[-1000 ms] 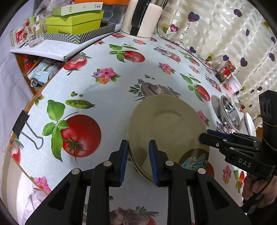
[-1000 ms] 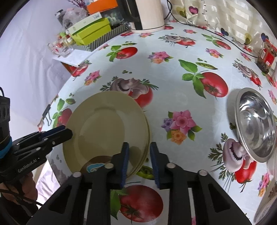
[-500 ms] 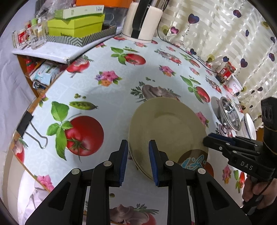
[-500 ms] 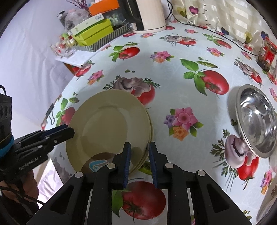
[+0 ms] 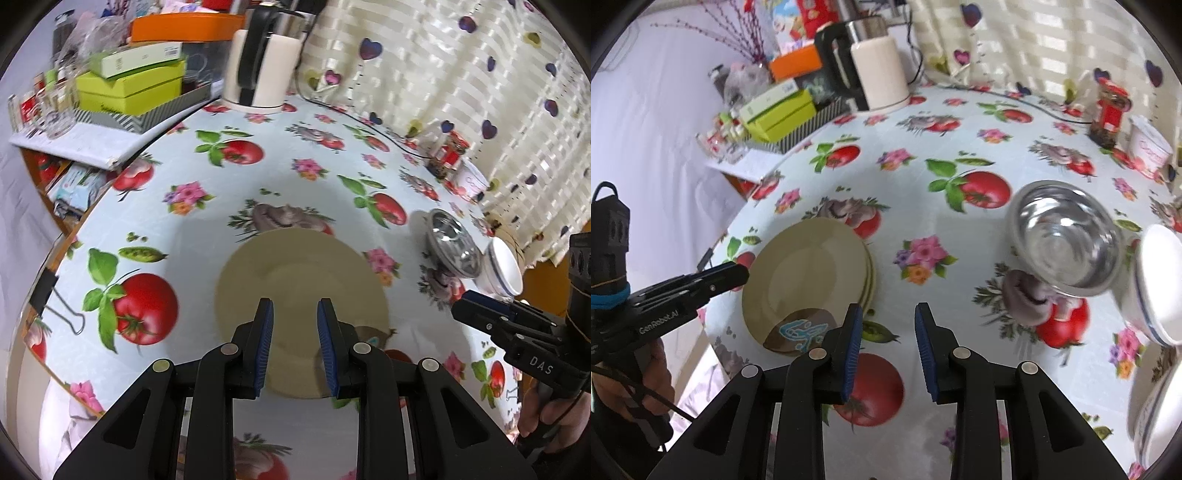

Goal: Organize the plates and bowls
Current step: 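Open the left gripper and lift it off the plate stack, then move the open left gripper to the rim of the steel bowl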

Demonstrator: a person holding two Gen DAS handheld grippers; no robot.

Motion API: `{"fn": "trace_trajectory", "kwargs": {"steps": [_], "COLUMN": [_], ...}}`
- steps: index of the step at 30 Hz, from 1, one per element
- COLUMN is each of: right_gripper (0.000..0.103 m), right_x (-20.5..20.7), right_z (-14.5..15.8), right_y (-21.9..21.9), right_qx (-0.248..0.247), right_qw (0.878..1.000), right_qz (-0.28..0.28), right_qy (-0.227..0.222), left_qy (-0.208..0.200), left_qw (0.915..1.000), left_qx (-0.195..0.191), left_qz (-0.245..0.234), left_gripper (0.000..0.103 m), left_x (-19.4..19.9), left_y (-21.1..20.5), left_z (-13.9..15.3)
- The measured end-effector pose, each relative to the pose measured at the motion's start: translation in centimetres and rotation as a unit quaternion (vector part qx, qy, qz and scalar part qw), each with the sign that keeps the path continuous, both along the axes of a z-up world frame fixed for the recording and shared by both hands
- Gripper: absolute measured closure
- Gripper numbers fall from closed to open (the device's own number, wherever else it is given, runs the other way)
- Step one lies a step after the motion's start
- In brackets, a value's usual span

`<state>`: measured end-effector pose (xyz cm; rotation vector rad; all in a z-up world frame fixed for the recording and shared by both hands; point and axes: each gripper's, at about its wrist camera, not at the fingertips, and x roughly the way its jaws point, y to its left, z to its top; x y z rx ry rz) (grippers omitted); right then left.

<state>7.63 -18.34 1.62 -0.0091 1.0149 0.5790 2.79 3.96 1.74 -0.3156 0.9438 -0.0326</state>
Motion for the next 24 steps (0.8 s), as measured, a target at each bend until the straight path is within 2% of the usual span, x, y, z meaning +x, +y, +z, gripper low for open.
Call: {"fn": "trace_trajectory", "kwargs": {"steps": [8,12,24], "right_gripper": [0.074,0.066,0.066], "right_x": [-0.9,-1.1,-1.2], "right_z": [1.0,1.2,1.6], "right_y": [-2.9,-3.8,-6.8], "right_qx": [0.013,0.014,0.017], "right_qw": [1.0,0.999,0.997], "right_qz": [-0.018,-0.029,-0.072], "right_qy": [-0.017,-0.019,-0.021], "left_qy": [-0.01,-0.014,-0.017], "left_qw": [0.9995,0.9989,0.9963], "left_qx": [0.001,-0.001,-0.004], "left_qz": [-0.031,-0.045,-0.084], "left_gripper": [0.079,0.078,0.078], "left_x": [0.8,1.3,2.8], "left_y": [-2.2,-3.2,-6.3], "left_z": [0.9,1.3,1.8]}}
